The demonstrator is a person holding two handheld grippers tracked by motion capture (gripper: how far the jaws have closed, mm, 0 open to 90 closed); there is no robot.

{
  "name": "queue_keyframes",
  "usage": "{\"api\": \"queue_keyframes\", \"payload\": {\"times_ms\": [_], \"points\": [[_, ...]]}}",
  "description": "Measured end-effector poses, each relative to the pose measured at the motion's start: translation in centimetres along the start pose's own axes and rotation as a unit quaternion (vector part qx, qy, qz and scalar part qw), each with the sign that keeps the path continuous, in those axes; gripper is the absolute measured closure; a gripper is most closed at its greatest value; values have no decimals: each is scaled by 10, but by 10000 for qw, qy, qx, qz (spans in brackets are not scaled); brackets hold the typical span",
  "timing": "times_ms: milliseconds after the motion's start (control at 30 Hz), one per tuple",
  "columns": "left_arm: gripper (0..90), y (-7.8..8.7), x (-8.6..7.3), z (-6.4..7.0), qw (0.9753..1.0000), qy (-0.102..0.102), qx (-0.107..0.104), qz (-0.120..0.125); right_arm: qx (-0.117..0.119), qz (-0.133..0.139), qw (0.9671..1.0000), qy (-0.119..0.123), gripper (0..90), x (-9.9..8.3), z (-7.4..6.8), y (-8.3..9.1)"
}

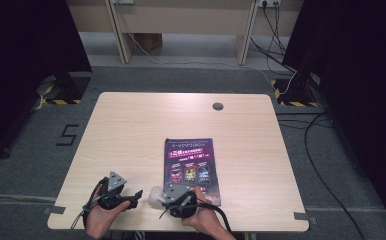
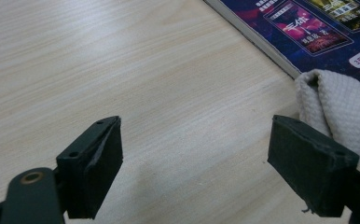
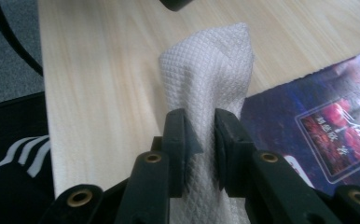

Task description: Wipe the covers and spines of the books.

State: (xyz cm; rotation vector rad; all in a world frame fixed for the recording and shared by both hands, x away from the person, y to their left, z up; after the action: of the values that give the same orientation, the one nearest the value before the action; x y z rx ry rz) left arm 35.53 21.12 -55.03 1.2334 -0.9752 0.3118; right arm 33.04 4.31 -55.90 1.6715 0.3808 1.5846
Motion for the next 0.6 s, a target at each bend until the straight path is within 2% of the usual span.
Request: {"api": "queue_keyframes", "payload": {"times_ms": [67, 133, 267, 433, 600], "points": [[174, 0, 0, 0, 10000, -13, -1, -9, 50, 8, 10000, -39, 758, -1, 1, 0], [174, 0, -1, 0, 10000, -15, -8, -24, 158, 49, 9997, -178, 758, -2, 2, 1], [174, 1, 0, 0, 10000, -15, -13, -10, 94, 28, 9996, -256, 758, -9, 10, 7], [174, 1, -1, 0, 10000, -29, -15, -18, -73, 8, 9992, -396, 758, -21, 21, 19], [174, 0, -1, 1, 10000, -27, -21, -20, -371, -47, 9976, -579, 758, -40, 39, 37]]}}
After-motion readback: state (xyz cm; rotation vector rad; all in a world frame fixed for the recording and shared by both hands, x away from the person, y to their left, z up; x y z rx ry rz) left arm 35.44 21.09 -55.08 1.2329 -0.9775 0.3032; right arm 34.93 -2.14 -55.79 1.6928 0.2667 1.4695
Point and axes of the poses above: each handheld gripper's, and its own axes: y roughly backward along the jaws, x roughly out of its top, z roughly to its right, the point moved 8 cm from there along -y, roughly forward along the jaws, and after that the axes turned 2 degrees about z, right-handed, at the moved point
